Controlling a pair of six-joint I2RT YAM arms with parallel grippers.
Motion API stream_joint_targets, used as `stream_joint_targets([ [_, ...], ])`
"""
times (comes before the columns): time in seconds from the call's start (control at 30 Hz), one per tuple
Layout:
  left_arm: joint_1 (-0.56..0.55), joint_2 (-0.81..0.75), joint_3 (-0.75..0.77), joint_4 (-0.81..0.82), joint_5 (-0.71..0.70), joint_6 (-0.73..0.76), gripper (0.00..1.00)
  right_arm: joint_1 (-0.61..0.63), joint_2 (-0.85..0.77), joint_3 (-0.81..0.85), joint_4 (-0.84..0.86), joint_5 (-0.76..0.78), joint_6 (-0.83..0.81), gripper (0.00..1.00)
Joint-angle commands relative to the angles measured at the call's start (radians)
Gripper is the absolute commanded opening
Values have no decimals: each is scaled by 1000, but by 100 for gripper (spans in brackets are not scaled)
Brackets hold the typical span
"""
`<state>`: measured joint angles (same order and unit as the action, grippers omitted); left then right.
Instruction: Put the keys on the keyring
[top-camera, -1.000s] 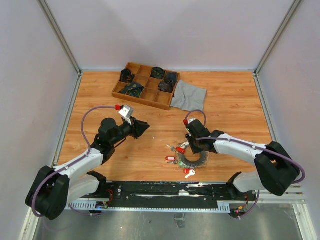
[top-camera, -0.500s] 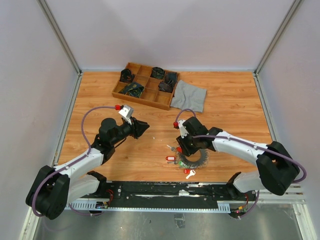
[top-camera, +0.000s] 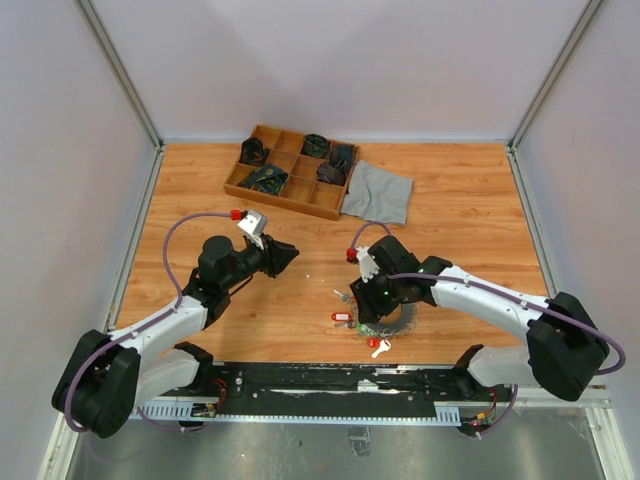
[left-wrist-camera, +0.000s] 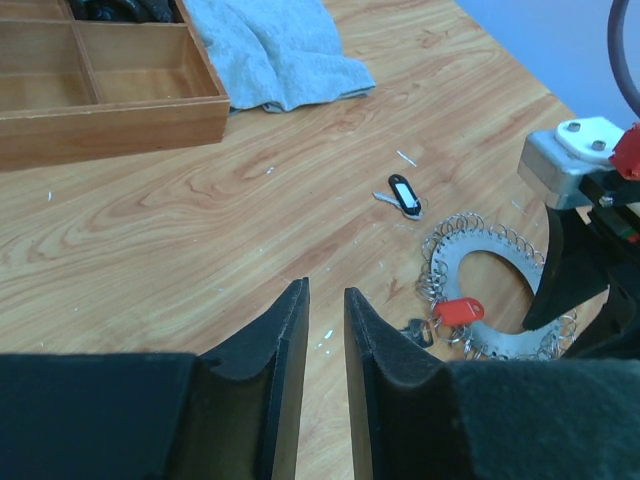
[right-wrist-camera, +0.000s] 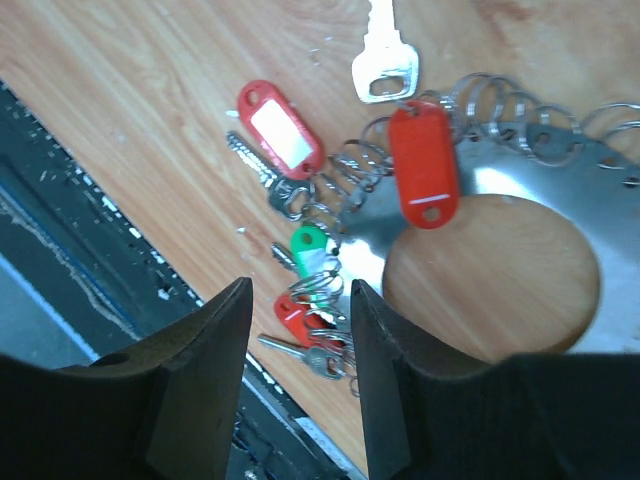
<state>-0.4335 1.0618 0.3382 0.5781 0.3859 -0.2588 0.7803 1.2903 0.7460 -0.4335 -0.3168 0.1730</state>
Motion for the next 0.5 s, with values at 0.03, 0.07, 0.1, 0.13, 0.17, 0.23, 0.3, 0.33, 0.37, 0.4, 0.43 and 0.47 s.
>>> stream_joint_targets([
  [0.03, -2, 4, 15, 15, 0, 4, 26, 26, 39, -16, 21, -112, 40, 47],
  [0.07, -2, 4, 15, 15, -1, 4, 26, 27, 48, -12, 15, -104, 41, 48],
  [0.1, -2, 4, 15, 16, -1, 5, 26, 27, 56, -9, 11, -101, 40, 48],
  [0.13, -3, 4, 15, 16, -1, 4, 26, 27, 61, -7, 8, -103, 37, 48],
  [0.17, -2, 4, 15, 16, 0, 4, 26, 28, 67, -7, 9, -109, 37, 48],
  [0.23, -2, 3, 15, 16, 0, 4, 26, 29, 80, -4, 7, -127, 37, 48],
  [0.3, -2, 3, 14, 16, -1, 4, 26, 34, 97, 3, -9, -125, 32, 48],
  [0.33, -2, 5, 13, 16, -1, 4, 27, 36, 104, 7, -18, -118, 28, 48],
  [0.37, -2, 6, 14, 17, 0, 4, 26, 38, 110, 12, -27, -111, 26, 48],
  [0.4, -2, 6, 13, 17, -1, 4, 27, 39, 118, 14, -36, -109, 24, 48],
  [0.43, -2, 6, 13, 17, 0, 4, 26, 39, 128, 17, -42, -115, 20, 48],
  [0.47, -2, 5, 14, 16, 0, 4, 26, 42, 137, 23, -47, -127, 16, 47],
])
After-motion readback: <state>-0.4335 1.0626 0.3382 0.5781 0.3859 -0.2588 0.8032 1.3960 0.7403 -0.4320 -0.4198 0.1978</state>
